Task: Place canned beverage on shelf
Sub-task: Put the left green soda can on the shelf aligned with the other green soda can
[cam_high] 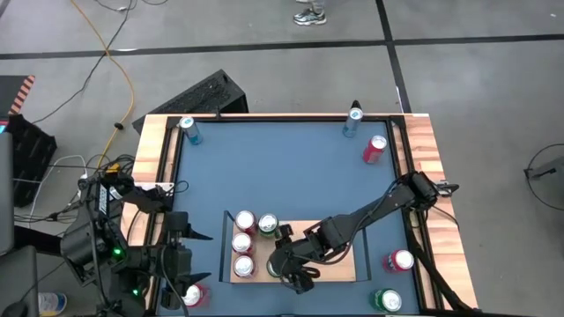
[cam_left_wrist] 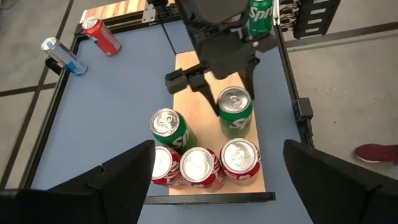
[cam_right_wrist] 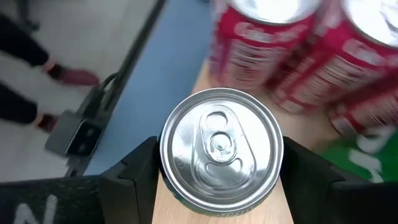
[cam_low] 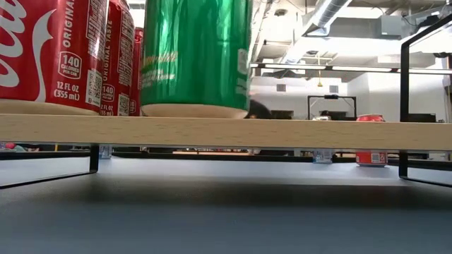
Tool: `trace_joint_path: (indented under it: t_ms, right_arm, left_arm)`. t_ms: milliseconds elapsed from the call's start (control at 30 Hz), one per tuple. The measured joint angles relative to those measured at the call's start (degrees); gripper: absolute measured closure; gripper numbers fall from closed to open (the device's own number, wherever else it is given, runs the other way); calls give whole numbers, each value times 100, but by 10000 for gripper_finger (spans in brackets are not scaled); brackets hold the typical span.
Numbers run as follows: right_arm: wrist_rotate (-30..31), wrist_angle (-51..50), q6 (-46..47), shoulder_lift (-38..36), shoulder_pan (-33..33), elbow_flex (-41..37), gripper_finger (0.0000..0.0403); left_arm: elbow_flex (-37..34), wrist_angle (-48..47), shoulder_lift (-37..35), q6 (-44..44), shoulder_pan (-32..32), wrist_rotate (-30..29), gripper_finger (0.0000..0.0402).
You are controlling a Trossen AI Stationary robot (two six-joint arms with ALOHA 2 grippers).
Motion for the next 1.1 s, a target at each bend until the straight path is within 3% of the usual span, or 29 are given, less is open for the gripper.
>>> trace_joint_path:
  t_ms: [167,533,900,1100]
  right_arm:
    - [-228,-32,-627,1,-91,0,149]
    - [-491,-184,-870,7,-286,0,144]
    - [-203,-452,-973,52,-301,-59,66]
    - [-168,-495,-734,28,-342,-22,59]
  left_arm:
    - [-2,0,0,0,0,3,62]
    - [-2,2,0,34,0,4,62]
    - [-2,2,-2,103,0,-2,62]
    - [-2,0,-2,138,0,-35,62]
